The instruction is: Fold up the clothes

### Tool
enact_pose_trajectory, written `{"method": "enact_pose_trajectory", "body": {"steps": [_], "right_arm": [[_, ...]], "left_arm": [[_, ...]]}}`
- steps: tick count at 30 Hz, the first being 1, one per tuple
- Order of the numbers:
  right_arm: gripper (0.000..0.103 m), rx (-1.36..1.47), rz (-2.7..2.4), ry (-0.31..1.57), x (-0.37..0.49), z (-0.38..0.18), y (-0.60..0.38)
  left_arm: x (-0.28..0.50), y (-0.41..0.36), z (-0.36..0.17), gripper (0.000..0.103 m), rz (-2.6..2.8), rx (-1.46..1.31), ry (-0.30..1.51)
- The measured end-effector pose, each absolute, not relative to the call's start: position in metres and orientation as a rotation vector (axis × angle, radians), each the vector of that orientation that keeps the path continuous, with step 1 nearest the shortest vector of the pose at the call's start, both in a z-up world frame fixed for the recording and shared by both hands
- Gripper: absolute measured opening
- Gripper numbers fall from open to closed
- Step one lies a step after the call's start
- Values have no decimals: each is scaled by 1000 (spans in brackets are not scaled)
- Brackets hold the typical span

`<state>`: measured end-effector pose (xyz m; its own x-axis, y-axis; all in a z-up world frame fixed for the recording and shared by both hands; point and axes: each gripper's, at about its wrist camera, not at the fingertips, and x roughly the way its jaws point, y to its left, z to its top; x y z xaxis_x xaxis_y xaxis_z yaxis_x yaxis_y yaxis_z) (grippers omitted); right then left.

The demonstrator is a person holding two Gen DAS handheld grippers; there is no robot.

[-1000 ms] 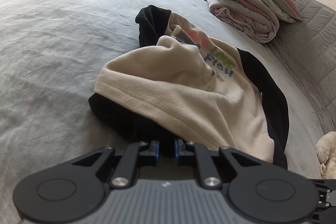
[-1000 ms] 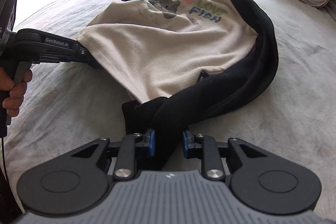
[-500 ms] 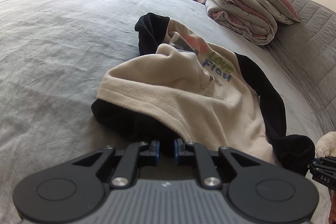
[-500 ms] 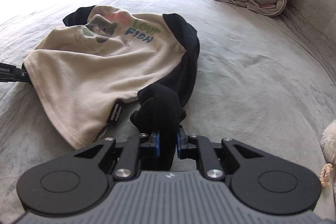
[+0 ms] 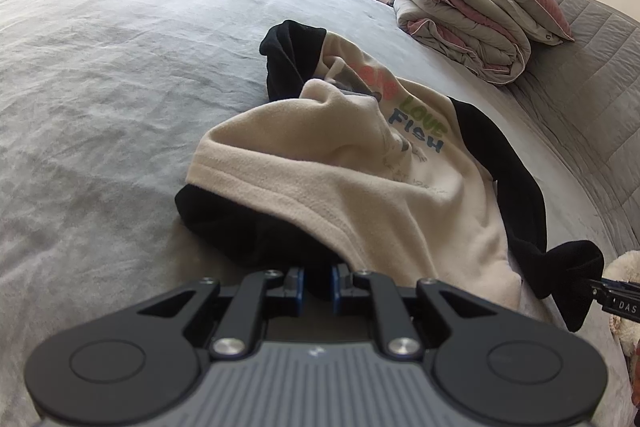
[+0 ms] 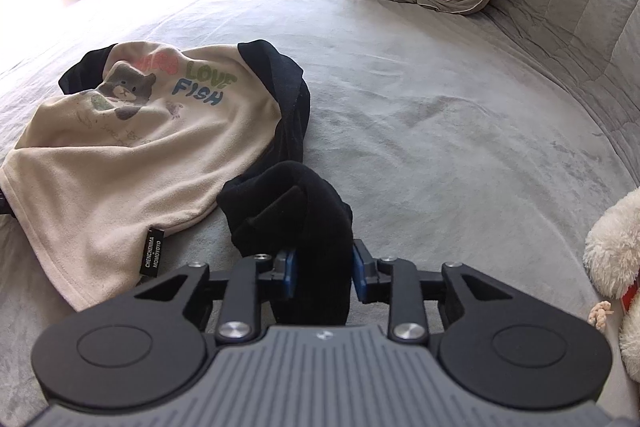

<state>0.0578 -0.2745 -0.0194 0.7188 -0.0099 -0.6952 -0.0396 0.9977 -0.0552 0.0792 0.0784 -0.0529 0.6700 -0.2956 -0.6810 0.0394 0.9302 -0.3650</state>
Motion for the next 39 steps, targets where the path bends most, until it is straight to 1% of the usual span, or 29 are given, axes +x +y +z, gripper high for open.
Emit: {"method": "enact_pose_trajectory", "body": {"steps": [1, 2, 9, 18, 27, 30, 33, 36, 38, 39], "right_arm": [[60, -70, 19, 763, 58, -19, -273], [61, -72, 21, 757, 57, -18, -272], [63, -62, 106, 725, 52, -9, -250], [65, -68, 268, 760, 48, -13, -203], [67, -103, 383, 816, 46, -31, -158], [67, -127, 410, 839, 46, -40, -144], [67, -152, 418, 857, 46, -49, -134], [67, -175, 412, 865, 47, -56, -129], [67, -186, 408, 858, 48, -59, -128], [67, -190, 406, 851, 47, -60, -128]], "left_arm": [[79, 79, -53, 13, -193, -338, 819], [79, 79, -53, 13, -193, -340, 820], [79, 80, -54, 13, -191, -351, 825], [79, 84, -56, 15, -189, -375, 834], [79, 86, -58, 16, -189, -377, 842], [80, 87, -60, 19, -187, -376, 847], [80, 89, -62, 25, -185, -377, 855], [81, 91, -65, 33, -201, -398, 864], [81, 94, -66, 44, -222, -429, 867], [81, 95, -66, 47, -232, -445, 868]]}}
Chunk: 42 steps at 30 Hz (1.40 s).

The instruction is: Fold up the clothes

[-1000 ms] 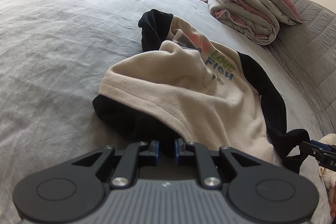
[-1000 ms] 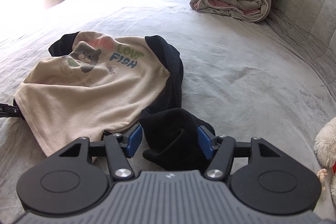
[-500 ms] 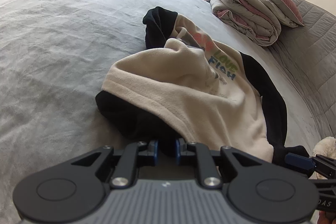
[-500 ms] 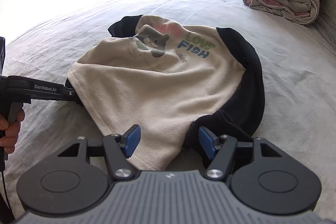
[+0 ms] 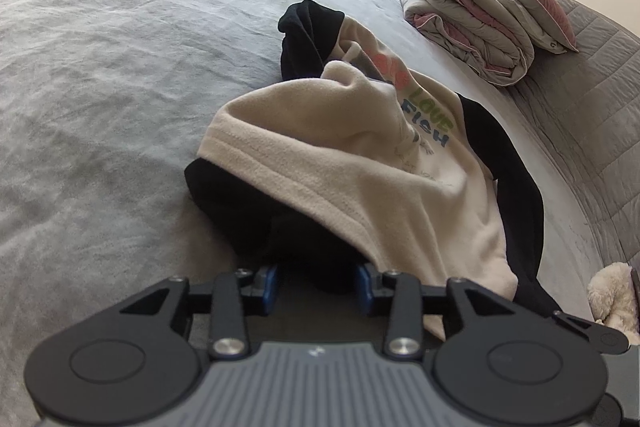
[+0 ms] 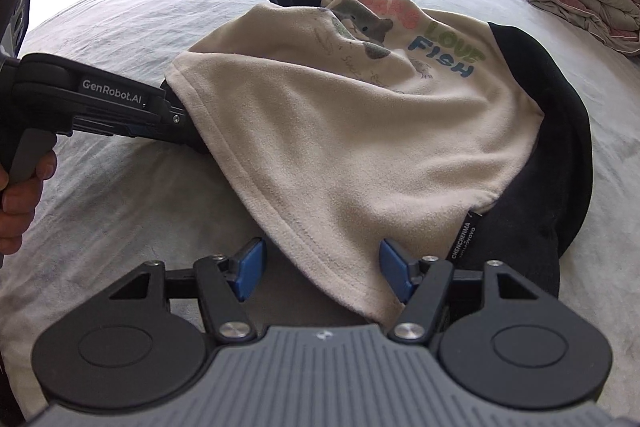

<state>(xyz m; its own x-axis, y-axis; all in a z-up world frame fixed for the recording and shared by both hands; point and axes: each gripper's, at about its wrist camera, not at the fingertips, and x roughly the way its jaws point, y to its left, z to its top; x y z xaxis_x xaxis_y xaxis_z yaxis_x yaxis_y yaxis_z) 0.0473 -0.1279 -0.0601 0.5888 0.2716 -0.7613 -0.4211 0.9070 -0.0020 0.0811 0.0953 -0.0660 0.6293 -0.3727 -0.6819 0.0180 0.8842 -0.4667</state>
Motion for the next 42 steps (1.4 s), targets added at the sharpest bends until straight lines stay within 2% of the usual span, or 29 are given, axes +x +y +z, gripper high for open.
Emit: {"method": "enact_pose_trajectory", "body": {"steps": [2, 5, 8, 9, 10, 12, 20, 29, 31, 34, 36, 37, 42], "right_arm": [[67, -197, 402, 832, 47, -61, -128], [64, -213, 388, 793, 48, -65, -128], [34, -240, 347, 751, 50, -64, -130], [18, -238, 341, 743, 51, -63, -132], [11, -234, 336, 735, 53, -61, -135], [6, -209, 324, 725, 54, -56, -143], [4, -203, 199, 630, 50, -30, -191], [4, -62, 19, 663, 63, -31, -278], [4, -30, 3, 680, 64, -35, -290], [4, -2, 11, 698, 63, -38, -292], [4, 4, 18, 701, 61, -39, -291], [4, 0, 22, 697, 61, -38, -289], [4, -22, 42, 661, 57, -26, -282]], "left_arm": [[81, 97, -66, 55, -246, -466, 870], [81, 97, -65, 60, -252, -471, 873], [80, 98, -64, 68, -257, -469, 871], [79, 99, -64, 69, -259, -466, 870], [79, 99, -64, 71, -262, -460, 868], [79, 100, -64, 72, -266, -448, 866], [78, 98, -60, 75, -272, -400, 860], [77, 106, -56, 76, -231, -411, 842], [79, 102, -58, 74, -222, -403, 846], [83, 90, -61, 63, -220, -372, 853], [85, 80, -62, 42, -216, -332, 859], [86, 76, -62, 22, -214, -317, 865], [89, 77, -48, 17, -106, -243, 809]]}}
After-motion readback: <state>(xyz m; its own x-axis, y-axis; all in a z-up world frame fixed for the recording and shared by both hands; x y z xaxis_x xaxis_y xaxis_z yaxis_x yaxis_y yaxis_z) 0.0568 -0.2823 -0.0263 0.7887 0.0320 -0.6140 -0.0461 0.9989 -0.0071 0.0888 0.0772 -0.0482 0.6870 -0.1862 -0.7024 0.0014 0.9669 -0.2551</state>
